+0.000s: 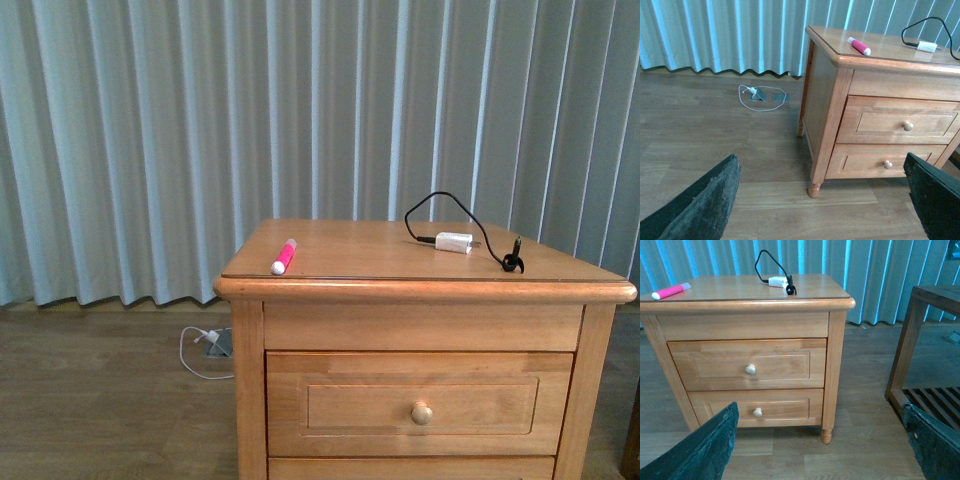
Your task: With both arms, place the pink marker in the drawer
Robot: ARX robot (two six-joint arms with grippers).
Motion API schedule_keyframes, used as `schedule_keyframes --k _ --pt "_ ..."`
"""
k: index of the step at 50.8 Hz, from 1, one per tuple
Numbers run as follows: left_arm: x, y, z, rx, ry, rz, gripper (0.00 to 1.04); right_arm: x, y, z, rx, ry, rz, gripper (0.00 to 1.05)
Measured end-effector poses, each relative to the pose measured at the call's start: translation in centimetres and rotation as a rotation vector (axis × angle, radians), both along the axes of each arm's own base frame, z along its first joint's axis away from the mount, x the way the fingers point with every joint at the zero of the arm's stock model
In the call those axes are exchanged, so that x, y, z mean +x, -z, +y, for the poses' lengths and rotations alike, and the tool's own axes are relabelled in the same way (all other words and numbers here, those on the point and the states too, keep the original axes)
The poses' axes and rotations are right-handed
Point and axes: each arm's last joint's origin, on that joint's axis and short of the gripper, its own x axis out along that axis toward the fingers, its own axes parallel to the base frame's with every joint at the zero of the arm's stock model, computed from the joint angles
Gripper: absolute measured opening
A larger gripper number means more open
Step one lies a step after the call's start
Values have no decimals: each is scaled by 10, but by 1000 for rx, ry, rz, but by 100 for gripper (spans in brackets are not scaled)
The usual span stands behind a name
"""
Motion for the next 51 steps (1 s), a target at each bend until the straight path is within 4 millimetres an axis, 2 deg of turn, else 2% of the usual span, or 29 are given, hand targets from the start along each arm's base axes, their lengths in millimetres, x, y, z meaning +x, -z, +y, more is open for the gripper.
schedule_keyframes --k 51 --pt "0 0 0 0 0 0 99 0 0 0 0 0 0 96"
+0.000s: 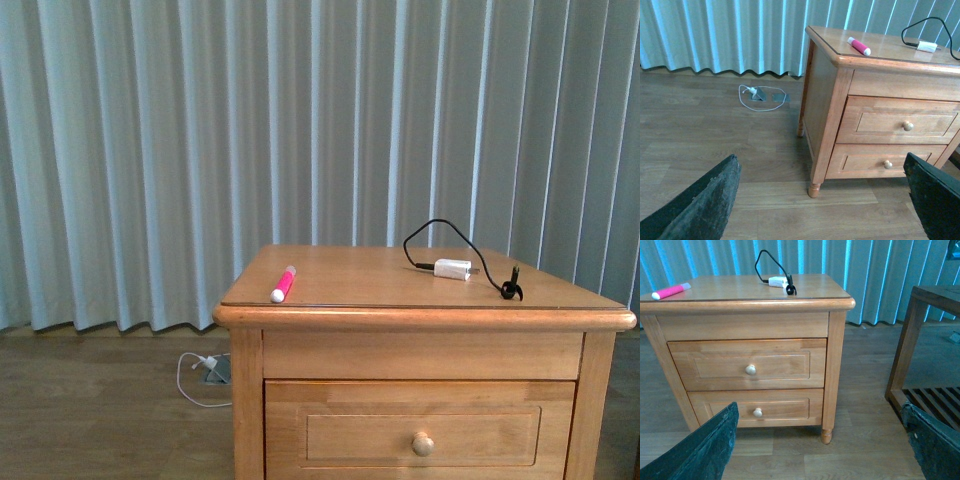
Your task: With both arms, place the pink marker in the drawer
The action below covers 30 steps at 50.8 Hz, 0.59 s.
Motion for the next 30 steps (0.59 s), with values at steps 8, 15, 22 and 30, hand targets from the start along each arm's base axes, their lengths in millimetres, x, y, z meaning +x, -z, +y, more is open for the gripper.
schedule_keyframes --k 8,15,22,30 --pt "0 0 0 0 0 0 99 0 0 0 0 0 0 96" --pt "0 0 0 0 0 0 99 0 0 0 0 0 0 96" --pt "0 0 0 0 1 0 99 4 5 -1 -44 -158 195 96" --pt "0 0 0 0 0 0 99 19 -6 -1 -45 -138 273 96"
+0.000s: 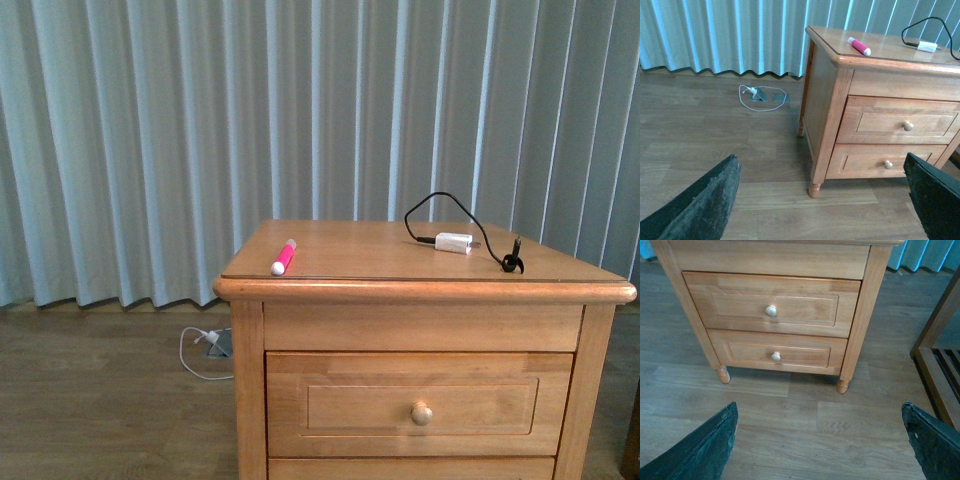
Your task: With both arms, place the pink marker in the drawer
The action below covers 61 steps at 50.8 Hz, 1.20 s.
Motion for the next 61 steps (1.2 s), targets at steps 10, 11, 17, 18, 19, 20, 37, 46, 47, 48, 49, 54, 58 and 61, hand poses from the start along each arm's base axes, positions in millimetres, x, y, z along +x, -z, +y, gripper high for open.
schedule_keyframes --k 10,11,17,18,19,20,37,46,47,48,49,54,58,61 --pt "0 0 0 0 0 0 99 38 -8 14 -14 -18 53 96" --pt "0 0 0 0 0 0 99 43 -8 16 -15 -20 59 96" --pt "0 0 0 0 0 0 99 76 -10 33 -27 -25 81 96" --pt "0 0 0 0 0 0 99 83 -9 38 -33 -30 87 96" --pt "0 0 0 0 0 0 99 90 -7 42 -41 -32 93 96" --pt "0 0 0 0 0 0 99 96 -6 45 -46 -31 96 96" --pt "0 0 0 0 0 0 99 179 18 74 -82 28 156 96" --pt "0 0 0 0 0 0 99 212 28 92 -79 39 159 96" --pt "0 0 0 0 0 0 99 215 29 94 -78 39 159 96" --pt "0 0 0 0 0 0 99 219 30 97 -79 37 158 96" --pt "0 0 0 0 0 0 99 220 31 98 -79 37 158 96" --pt "0 0 0 0 0 0 99 235 37 110 -77 33 161 96" --pt "0 0 0 0 0 0 99 247 42 121 -73 29 161 96" --pt "0 0 0 0 0 0 99 254 44 127 -69 27 159 96"
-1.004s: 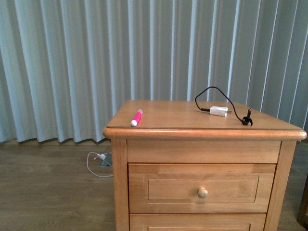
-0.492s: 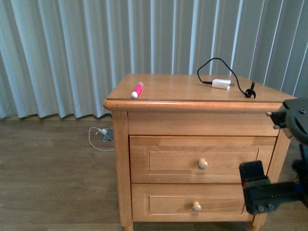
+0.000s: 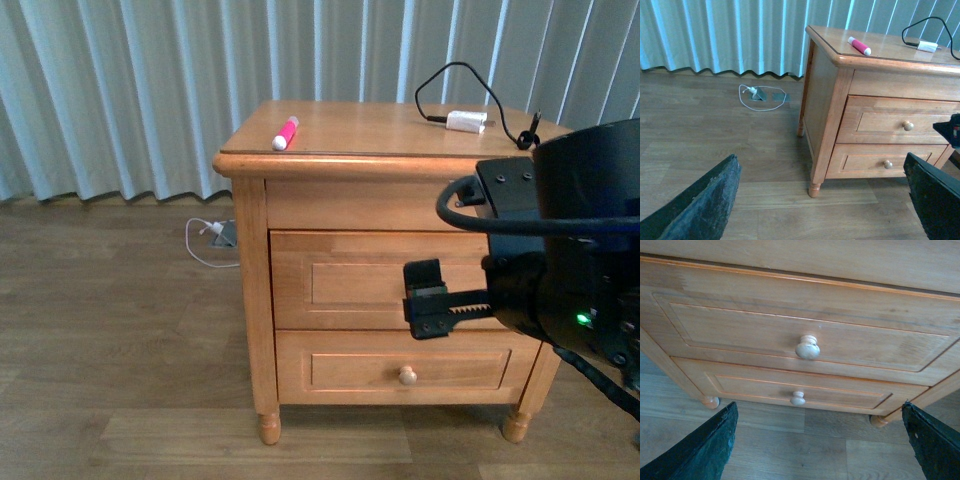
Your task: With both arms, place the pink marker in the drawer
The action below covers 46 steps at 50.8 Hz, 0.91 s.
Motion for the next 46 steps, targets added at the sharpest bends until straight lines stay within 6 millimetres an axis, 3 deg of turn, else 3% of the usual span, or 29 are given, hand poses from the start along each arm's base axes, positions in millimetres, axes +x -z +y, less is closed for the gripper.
schedule_keyframes --k 18,28,46 --pt "0 0 0 0 0 0 99 46 22 29 7 9 -11 96" --pt "0 0 0 0 0 0 99 76 40 21 4 50 -18 96" --pt "0 0 0 0 0 0 99 95 59 10 -10 79 0 96"
